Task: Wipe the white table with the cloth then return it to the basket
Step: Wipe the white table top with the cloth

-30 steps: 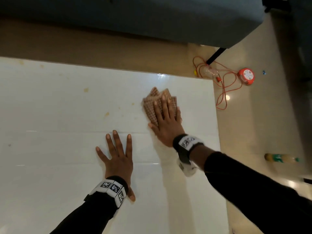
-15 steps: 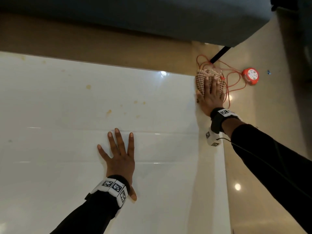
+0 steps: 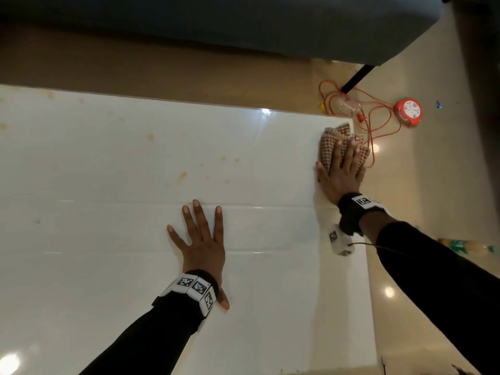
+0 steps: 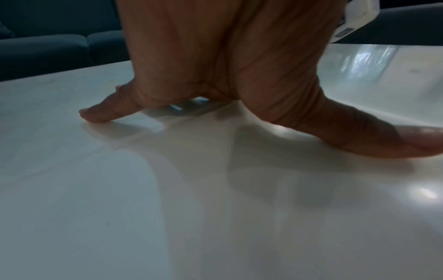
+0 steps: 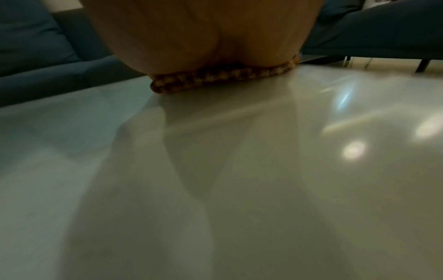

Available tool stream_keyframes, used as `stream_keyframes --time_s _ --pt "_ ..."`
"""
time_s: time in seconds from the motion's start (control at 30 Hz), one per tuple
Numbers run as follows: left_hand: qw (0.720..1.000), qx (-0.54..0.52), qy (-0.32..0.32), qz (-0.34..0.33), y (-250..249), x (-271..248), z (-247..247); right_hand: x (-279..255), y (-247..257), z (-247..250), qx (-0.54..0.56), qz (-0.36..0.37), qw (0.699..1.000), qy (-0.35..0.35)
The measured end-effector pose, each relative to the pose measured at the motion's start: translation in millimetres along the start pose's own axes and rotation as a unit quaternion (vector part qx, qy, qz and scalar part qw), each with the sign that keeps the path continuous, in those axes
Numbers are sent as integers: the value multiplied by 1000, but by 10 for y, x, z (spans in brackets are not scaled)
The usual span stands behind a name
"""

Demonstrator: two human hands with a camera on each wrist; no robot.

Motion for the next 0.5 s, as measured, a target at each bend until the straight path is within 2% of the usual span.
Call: stream_keyframes --time_s 0.07,0.17,0.23,0.3,0.37,0.43,0.5 --pt "1000 2 1 3 -1 8 7 -71 248 -115 -2 16 1000 -10" --pt "1000 -3 -7 2 1 5 -8 -658 594 -477 -54 139 988 31" --pt "1000 -15 -5 1 11 -3 -18 -1004 640 -653 -79 198 975 66" --pt "1000 -19 0 1 26 -6 -11 -1039 544 -601 -76 228 968 69" --pt "1000 -19 7 -4 39 -4 -6 -895 362 -477 -61 189 979 53" --pt "1000 -25 -3 -13 47 11 -15 -785 289 -430 -21 69 997 12" --pt "999 -48 -13 -17 70 -18 -26 -841 512 -532 9 -24 999 -32"
Point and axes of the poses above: each hand's wrist, its own x-axis towards the middle knuckle, its own z-axis out of the back of the hand, y = z × x, the point moved 3 cm from there along x, towards the middle knuckle, and after that the axes turned 9 degrees about x, right-handed, at the moved point
